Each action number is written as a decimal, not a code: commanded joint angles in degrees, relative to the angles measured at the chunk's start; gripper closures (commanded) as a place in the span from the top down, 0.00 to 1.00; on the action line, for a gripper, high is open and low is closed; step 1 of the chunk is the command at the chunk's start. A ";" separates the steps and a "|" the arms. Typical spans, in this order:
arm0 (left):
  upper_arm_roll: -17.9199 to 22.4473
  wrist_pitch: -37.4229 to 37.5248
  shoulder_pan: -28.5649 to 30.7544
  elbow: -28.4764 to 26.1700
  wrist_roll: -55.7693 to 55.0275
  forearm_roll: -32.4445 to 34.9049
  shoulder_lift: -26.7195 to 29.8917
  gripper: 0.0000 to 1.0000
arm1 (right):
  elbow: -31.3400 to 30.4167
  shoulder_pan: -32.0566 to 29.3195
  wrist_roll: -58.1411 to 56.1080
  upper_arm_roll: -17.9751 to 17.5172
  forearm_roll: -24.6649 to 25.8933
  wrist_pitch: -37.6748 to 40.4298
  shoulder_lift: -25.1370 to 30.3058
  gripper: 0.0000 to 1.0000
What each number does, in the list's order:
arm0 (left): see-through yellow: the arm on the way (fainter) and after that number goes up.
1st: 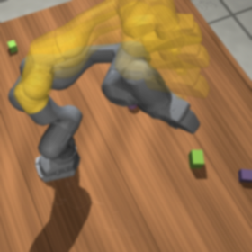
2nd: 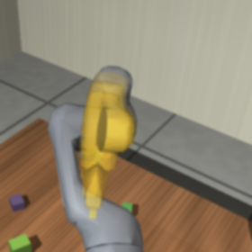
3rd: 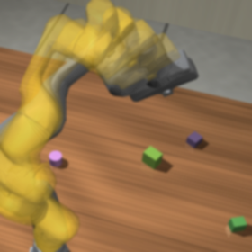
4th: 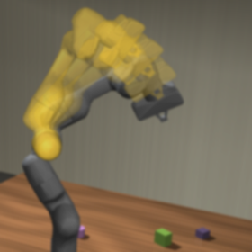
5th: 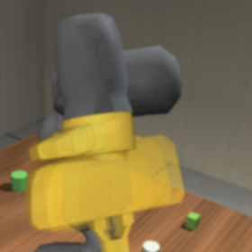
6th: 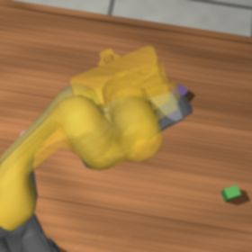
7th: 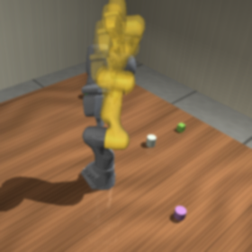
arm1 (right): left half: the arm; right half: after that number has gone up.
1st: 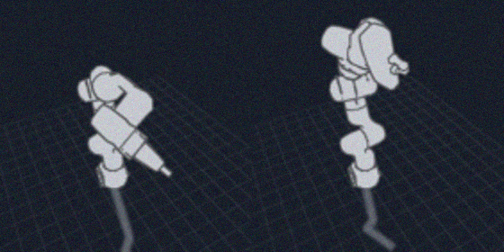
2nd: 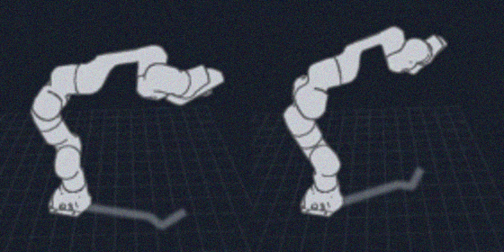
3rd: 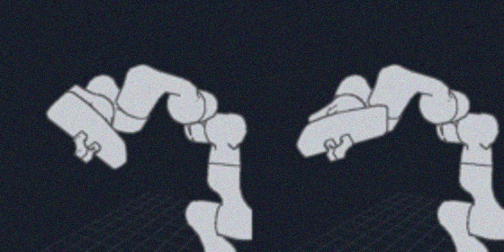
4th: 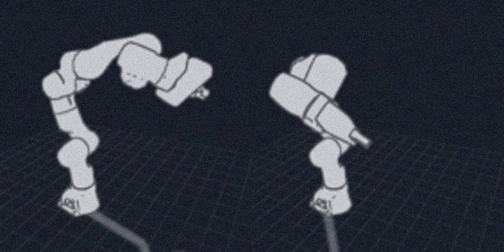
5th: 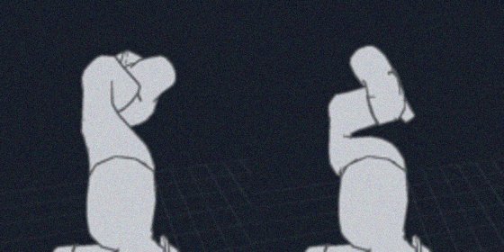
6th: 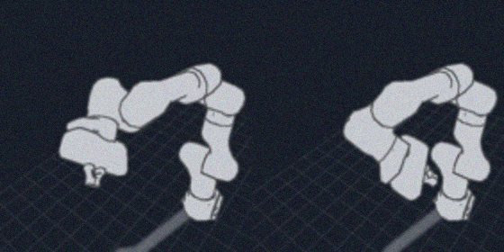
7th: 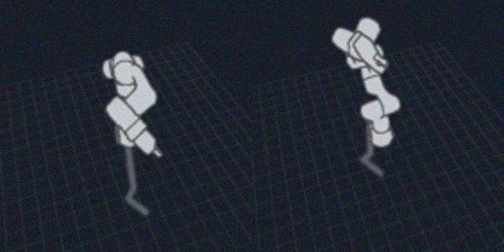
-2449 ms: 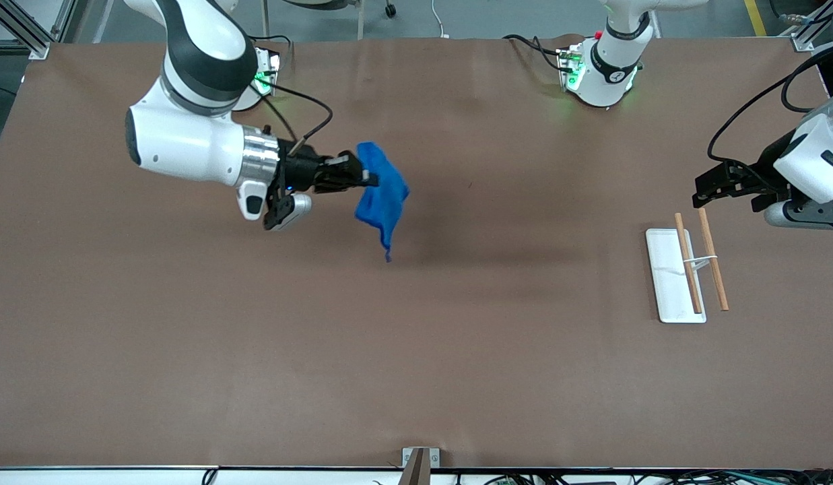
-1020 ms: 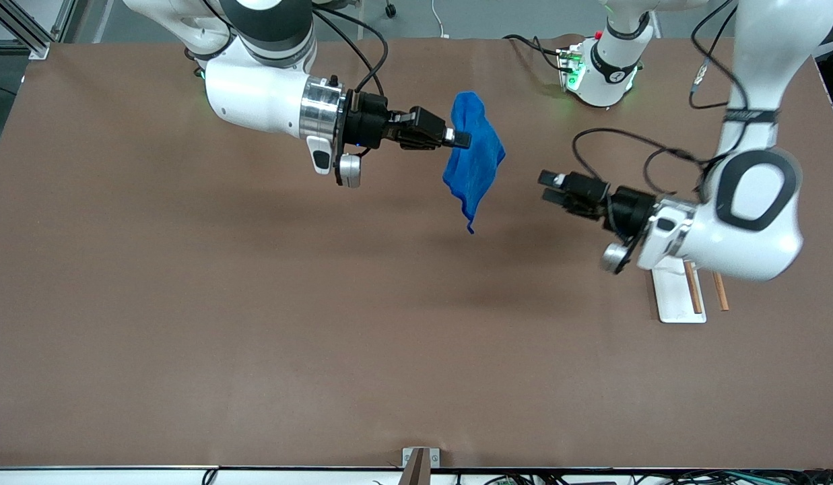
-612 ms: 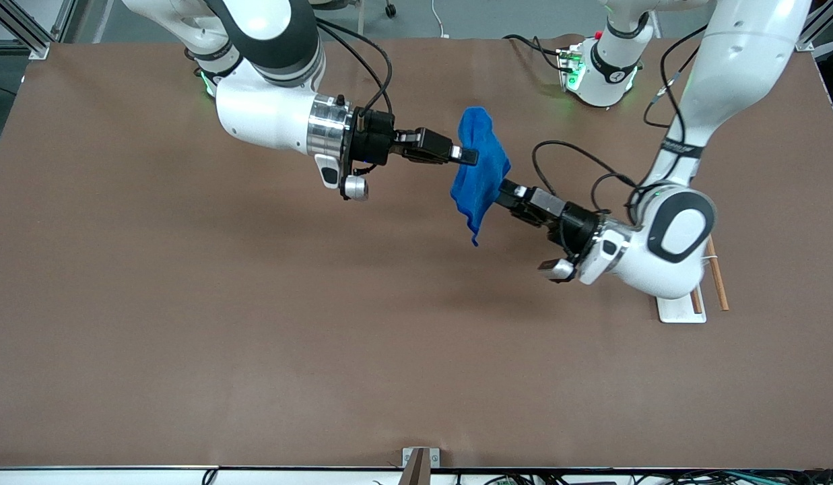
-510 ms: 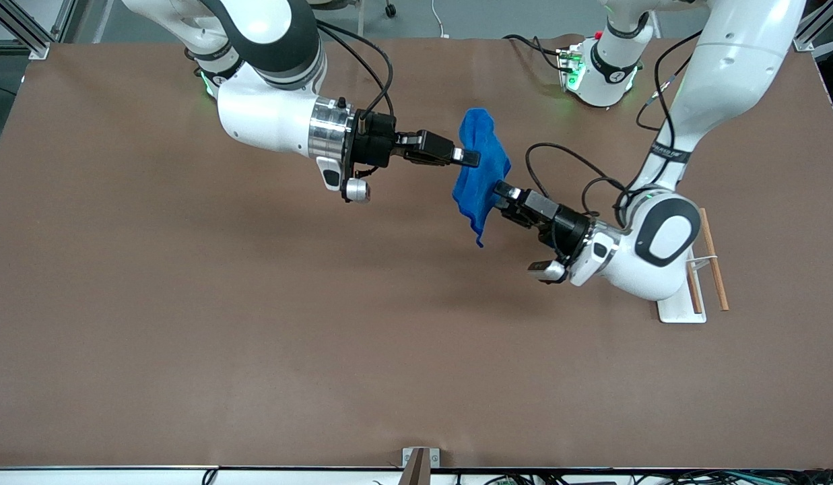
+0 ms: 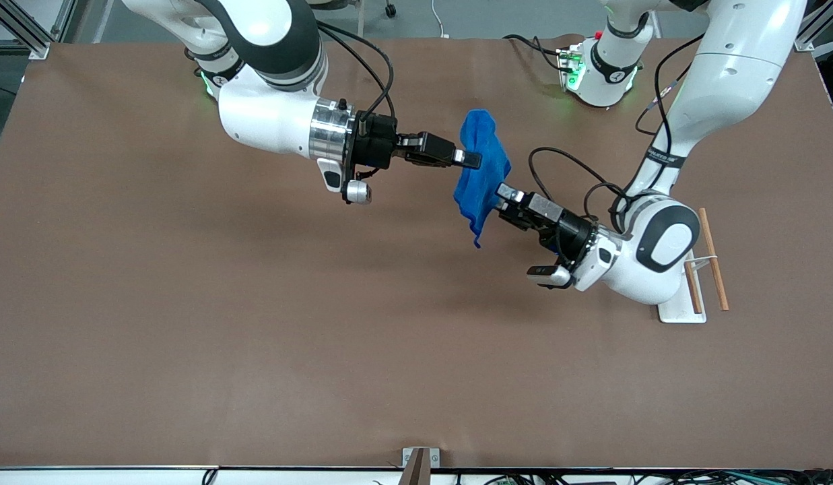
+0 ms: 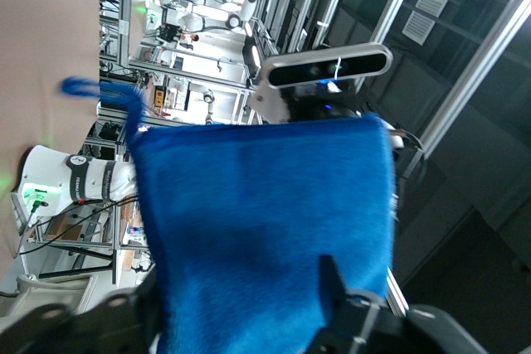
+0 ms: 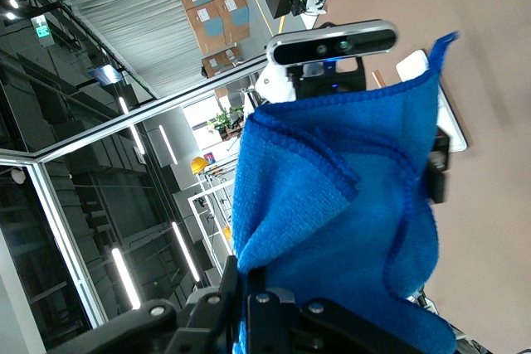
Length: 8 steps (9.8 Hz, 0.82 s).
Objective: Right arm passes towel to left arm to hang
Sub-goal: 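Grasp the hanging towel with the left gripper below the right gripper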
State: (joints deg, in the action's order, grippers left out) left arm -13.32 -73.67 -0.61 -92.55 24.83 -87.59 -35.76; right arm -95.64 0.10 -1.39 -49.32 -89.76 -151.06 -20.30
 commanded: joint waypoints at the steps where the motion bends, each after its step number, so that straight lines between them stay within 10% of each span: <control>1: 0.14 0.81 1.74 1.49 0.13 0.75 -1.15 0.00 | 1.07 0.25 -0.19 -0.52 -1.03 -0.90 -0.70 0.00; 7: 0.49 0.72 1.93 3.87 -4.62 4.45 -0.88 0.00 | 1.33 -0.53 0.25 -0.52 -1.11 -0.03 -0.70 0.08; 8: 0.67 0.72 2.10 3.96 -4.70 6.19 -0.80 0.00 | 0.73 -0.63 -0.01 -0.34 -0.16 -0.02 -0.44 0.69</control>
State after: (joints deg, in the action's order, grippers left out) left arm -13.25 -72.80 1.51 -88.50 19.76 -83.97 -35.76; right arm -95.37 -0.02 -1.36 -49.22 -89.81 -151.16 -20.33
